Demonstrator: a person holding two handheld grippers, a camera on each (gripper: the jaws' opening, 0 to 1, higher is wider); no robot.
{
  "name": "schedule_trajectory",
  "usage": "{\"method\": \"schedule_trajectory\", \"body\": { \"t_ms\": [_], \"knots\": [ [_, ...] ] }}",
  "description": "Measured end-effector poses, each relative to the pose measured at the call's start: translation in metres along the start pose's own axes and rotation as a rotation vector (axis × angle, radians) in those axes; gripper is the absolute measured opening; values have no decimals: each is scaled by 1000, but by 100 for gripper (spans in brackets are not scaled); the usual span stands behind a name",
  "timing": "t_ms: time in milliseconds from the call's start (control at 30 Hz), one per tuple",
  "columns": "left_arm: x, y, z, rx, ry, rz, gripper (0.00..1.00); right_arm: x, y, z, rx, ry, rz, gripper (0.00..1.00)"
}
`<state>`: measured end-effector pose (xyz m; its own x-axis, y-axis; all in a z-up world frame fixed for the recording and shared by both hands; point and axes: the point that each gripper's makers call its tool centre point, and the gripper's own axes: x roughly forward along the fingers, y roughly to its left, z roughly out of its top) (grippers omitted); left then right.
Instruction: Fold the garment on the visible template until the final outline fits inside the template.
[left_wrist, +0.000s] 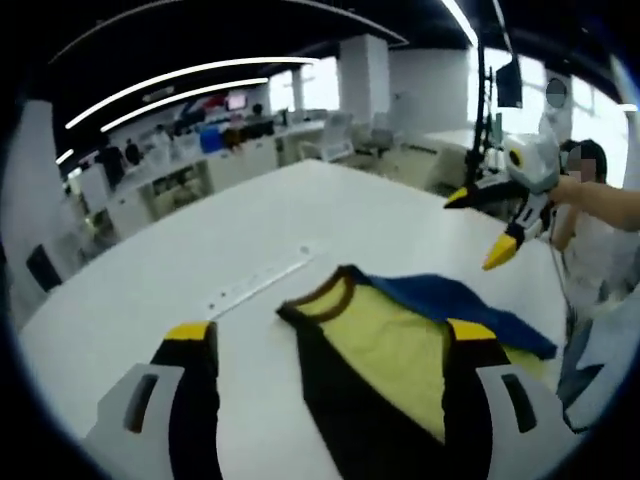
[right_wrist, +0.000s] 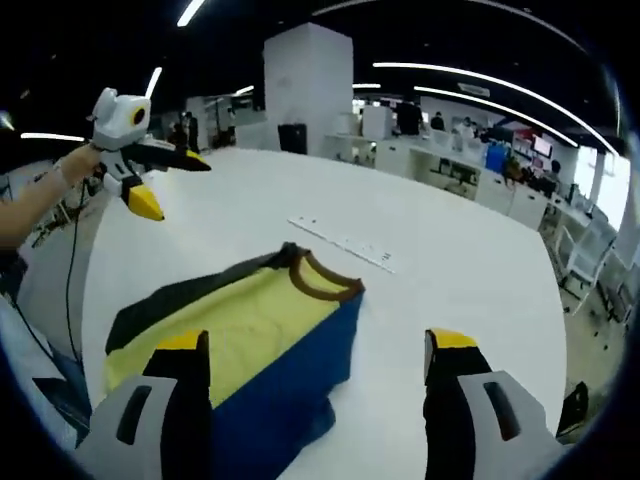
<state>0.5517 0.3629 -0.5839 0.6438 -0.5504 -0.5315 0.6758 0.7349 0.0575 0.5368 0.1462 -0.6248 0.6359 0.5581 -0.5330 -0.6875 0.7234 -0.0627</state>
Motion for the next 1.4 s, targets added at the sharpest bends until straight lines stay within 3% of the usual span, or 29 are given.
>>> {"method": "schedule_trajectory", "body": {
  "t_ms": [100,333,533,933,1033,1133,1400],
  "knots": [
    [-4,-5,0,9,-1,-12,93,-5,9,2,-43,11,19,91],
    [-11,-13,-3,21,7,-29,97,-10,26,1,-63,20,56,99],
    [-22,-17,-1,27,-14,-19,97,-19,32,4,-63,10,74,100],
    [-39,-22,7,48,-59,0,100,-35,37,3,-39,-12,60,100],
    [-42,-26,3,57,-49,0,100,-39,39,0,-46,-1,53,100],
    [-47,-42,3,51,-55,-18,100,-44,41,-1,-50,2,53,100],
    [-57,-43,-4,74,-37,23,100,-56,48,0,-74,-11,32,100]
  ]
}}
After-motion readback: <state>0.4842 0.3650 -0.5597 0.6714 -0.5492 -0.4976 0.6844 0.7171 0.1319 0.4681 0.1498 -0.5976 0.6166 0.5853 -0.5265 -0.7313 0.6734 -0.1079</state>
